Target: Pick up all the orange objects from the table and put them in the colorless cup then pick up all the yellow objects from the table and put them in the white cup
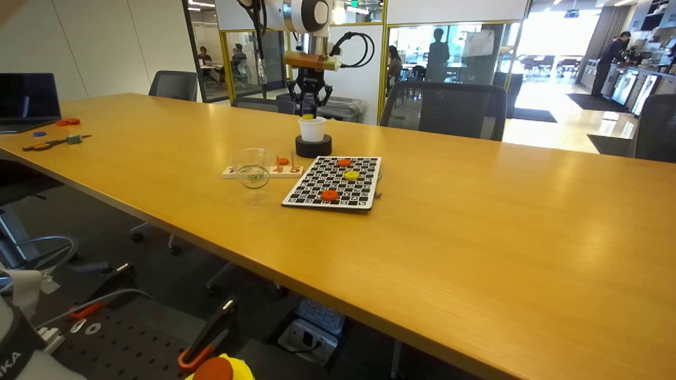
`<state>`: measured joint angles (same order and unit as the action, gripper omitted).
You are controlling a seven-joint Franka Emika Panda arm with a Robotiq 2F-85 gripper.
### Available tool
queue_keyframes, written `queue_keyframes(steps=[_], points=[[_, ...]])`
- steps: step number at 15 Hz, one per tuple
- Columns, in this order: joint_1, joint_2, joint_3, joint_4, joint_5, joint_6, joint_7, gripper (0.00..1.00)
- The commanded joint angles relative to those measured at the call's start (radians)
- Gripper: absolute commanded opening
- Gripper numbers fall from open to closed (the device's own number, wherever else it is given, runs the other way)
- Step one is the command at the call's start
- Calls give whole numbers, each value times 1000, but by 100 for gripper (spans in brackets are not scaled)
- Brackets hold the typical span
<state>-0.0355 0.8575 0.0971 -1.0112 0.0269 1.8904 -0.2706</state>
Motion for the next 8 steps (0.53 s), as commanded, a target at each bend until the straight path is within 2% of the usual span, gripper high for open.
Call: queue_keyframes(steps=[1,2,3,6,8], points=[[-3,52,2,98,24,-42,-1,17],[-3,60,1,108,24,-46,5,67],[-3,65,0,115,23,-45,4,68],[-4,41,-15,85,16,-18,41,90],[-10,-19,-23,18,7,13,89,100]])
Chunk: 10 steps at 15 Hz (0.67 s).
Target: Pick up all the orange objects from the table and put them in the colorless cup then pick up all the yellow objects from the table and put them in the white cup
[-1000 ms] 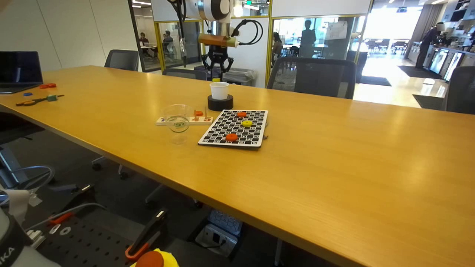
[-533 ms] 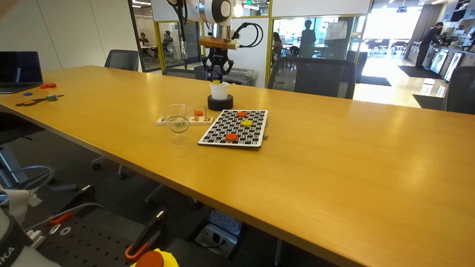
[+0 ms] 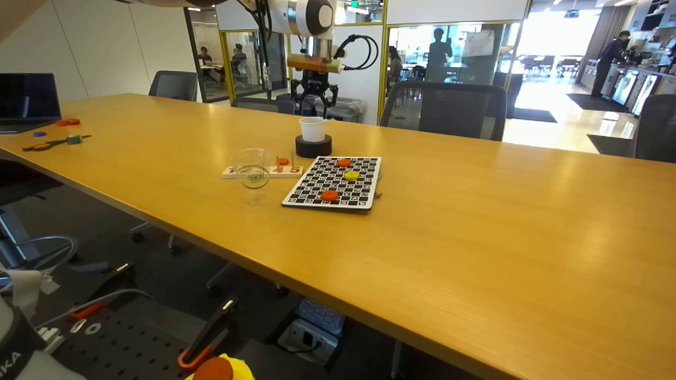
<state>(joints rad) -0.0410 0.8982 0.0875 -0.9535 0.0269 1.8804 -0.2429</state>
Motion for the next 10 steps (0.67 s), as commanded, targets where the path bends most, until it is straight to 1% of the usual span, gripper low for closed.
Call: queue_keyframes(steps=[1,6,7,10], points=[[-4,-87,-22,-66,6,37,93,100],[5,-267,-74,-292,-2,156,302,100],[17,-289,-99,-330,-2,173,350,100],[22,-337,-136,-470,0,238,470,100]])
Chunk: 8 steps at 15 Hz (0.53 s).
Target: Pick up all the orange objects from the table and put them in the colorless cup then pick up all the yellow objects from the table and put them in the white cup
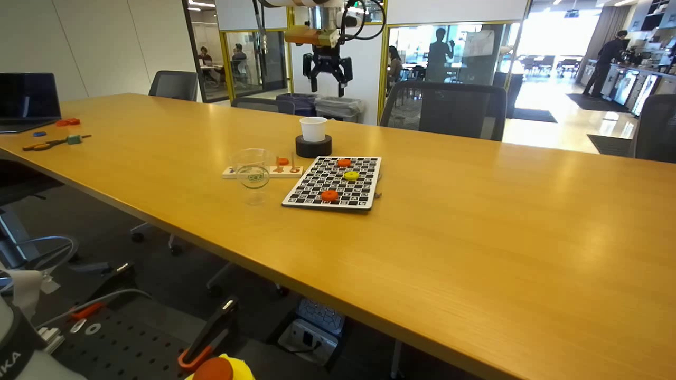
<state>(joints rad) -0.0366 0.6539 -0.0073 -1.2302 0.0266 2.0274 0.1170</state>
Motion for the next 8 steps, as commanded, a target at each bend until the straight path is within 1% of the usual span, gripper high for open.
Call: queue_keyframes(steps=[1,5,8], points=[[19,-108,-50,-244,1,117,140,100],[13,-108,-77,-389,14,223,229,100],[9,-86,-90,-447,21,280,260,100]])
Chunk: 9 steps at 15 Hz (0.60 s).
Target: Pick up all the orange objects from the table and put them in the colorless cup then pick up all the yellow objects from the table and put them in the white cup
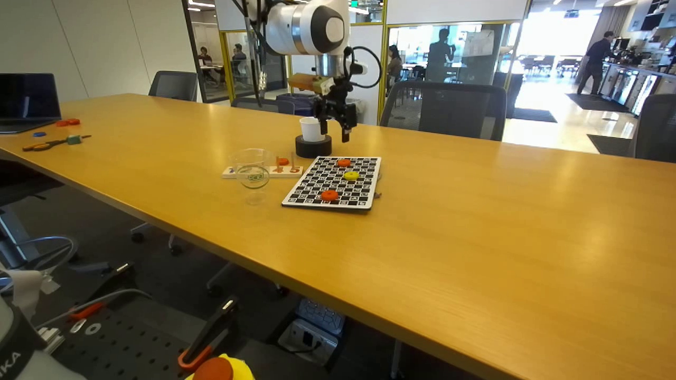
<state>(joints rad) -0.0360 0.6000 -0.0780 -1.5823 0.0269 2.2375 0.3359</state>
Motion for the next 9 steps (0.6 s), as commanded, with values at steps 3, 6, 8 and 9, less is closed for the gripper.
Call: queue_keyframes(steps=[3,6,8,9], points=[[12,-22,-34,-132,12,92,65,100],[12,-14,-41,-142,12,103,74,100],[11,-2,-42,-130,12,100,75,100],[11,4,-43,-121,13,95,76,100]])
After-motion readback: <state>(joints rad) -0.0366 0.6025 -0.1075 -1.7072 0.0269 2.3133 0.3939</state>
